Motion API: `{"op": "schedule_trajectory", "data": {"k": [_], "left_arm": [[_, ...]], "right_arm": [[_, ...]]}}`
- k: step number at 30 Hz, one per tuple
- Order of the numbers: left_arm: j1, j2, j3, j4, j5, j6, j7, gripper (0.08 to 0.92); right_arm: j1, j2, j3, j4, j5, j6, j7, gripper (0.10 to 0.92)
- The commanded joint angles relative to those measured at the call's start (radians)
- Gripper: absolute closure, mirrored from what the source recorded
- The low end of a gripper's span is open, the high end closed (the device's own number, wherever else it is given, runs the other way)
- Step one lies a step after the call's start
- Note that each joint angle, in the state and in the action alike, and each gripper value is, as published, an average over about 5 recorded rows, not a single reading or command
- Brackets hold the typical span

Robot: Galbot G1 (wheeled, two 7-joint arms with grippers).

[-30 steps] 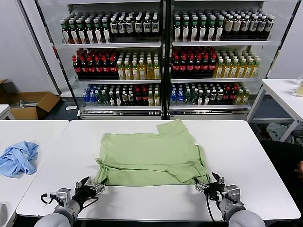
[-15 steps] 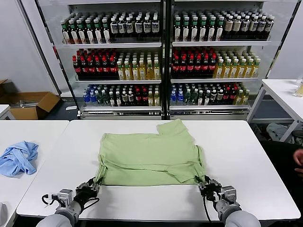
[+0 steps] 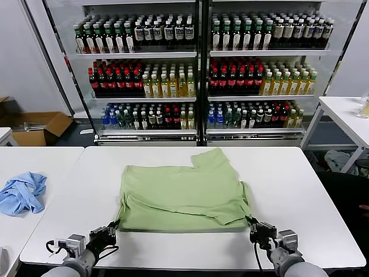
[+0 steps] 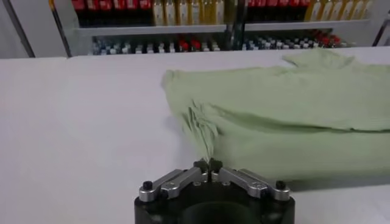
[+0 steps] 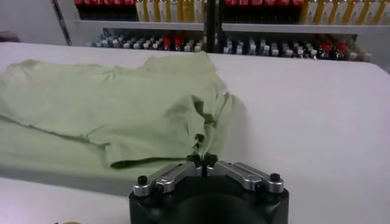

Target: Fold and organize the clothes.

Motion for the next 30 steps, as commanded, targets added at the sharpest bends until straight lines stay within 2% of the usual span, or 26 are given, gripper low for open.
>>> {"op": "schedule_trajectory", "data": {"k": [1,7,18,22,30], "left_arm": [[0.213,0.052,-0.082,-0.167,0.003,0.007,-0.009,0.916],[0.294,0.042,-0.117,-0.169,0.011,0.006,-0.004,0.916],[0.330,0.018,-0.111,-0.204,0.129,0.042,0.018,0.916],[0.306,0.015,-0.116,-0.234,0.135,0.047,0.021,0.878],[0.172,0.039,-0.165,-0.258,0.024,0.012,0.011,0.649]], "right_arm": [[-0.183,-0.018,0.110,0.131,0.022,-0.008,-0.003,0.903],[-0.217,-0.012,0.103,0.120,-0.022,0.014,-0.031,0.903],[-0.229,-0.003,0.050,0.108,-0.095,0.040,-0.037,0.891],[-0.224,-0.010,0.070,0.122,-0.109,0.040,-0.033,0.804],[-0.114,-0.049,0.133,0.162,-0.066,0.029,-0.021,0.570]]}}
